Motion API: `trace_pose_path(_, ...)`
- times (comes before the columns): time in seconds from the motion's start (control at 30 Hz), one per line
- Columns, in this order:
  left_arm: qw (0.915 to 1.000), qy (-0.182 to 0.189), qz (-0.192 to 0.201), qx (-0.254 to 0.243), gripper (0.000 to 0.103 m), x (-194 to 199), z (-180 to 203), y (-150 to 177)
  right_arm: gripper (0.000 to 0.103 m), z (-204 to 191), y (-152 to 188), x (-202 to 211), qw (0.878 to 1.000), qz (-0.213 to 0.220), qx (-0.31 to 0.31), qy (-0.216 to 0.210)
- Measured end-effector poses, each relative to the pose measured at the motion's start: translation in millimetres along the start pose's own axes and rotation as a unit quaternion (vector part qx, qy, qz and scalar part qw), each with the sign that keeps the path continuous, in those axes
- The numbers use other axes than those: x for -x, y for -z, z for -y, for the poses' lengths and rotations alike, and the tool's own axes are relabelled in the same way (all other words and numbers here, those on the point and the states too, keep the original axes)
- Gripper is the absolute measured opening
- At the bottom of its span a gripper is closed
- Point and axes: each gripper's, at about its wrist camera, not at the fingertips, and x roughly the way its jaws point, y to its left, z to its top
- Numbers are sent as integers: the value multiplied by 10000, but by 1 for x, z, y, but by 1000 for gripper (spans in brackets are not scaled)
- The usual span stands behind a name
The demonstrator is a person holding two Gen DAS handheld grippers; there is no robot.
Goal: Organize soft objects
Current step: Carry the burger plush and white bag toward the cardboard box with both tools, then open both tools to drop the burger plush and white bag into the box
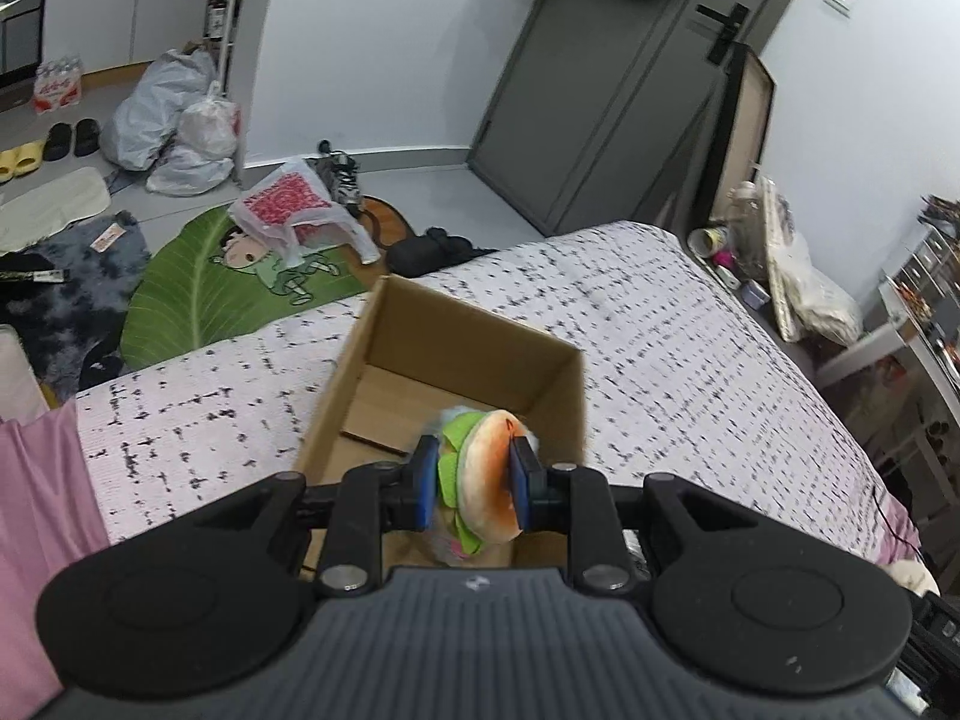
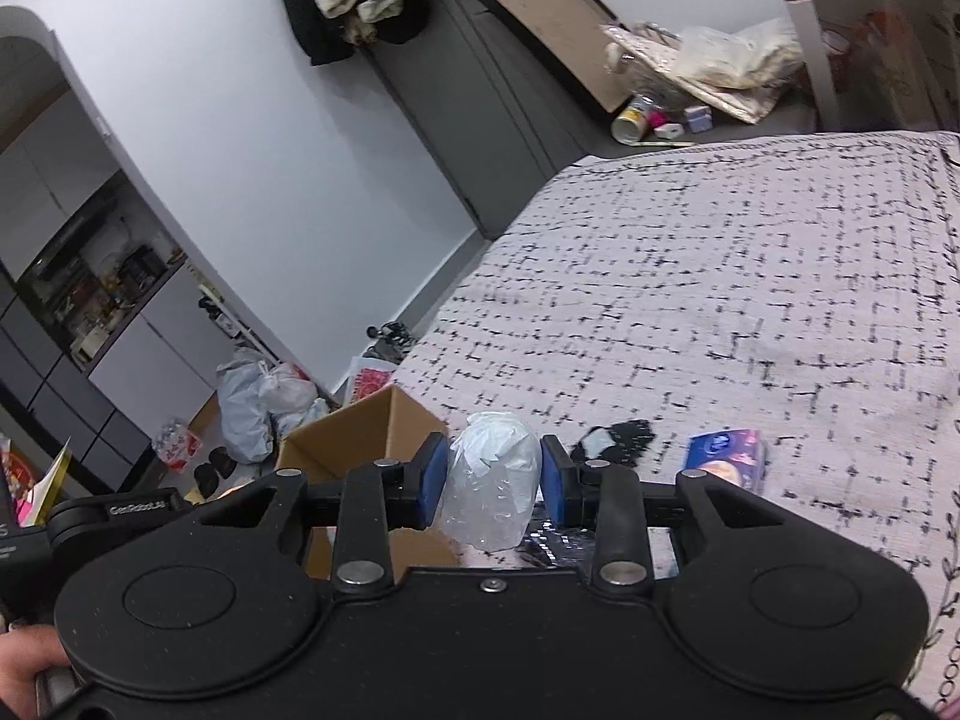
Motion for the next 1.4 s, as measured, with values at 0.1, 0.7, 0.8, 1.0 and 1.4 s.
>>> trace_pose_path(0.1,9999,-91,23,60,24,-5,-10,0,33,-8,2,-6,10000,-7,38,-40)
trace_pose_path(0.7,9986,-440,85,294,34,-34,-46,6,33,-69,30,-55,9979,-134,442,-460)
trace_pose_path(0.8,9987,-471,36,214,37,-37,-46,8,33,-74,35,-64,9974,-160,410,-578)
trace_pose_path(1.0,9981,-499,-71,344,38,-41,-53,8,35,-83,44,-82,9963,-278,293,-763)
trace_pose_path(1.4,9985,-472,-263,96,61,-46,-44,5,84,-71,26,-57,9981,-480,160,-340)
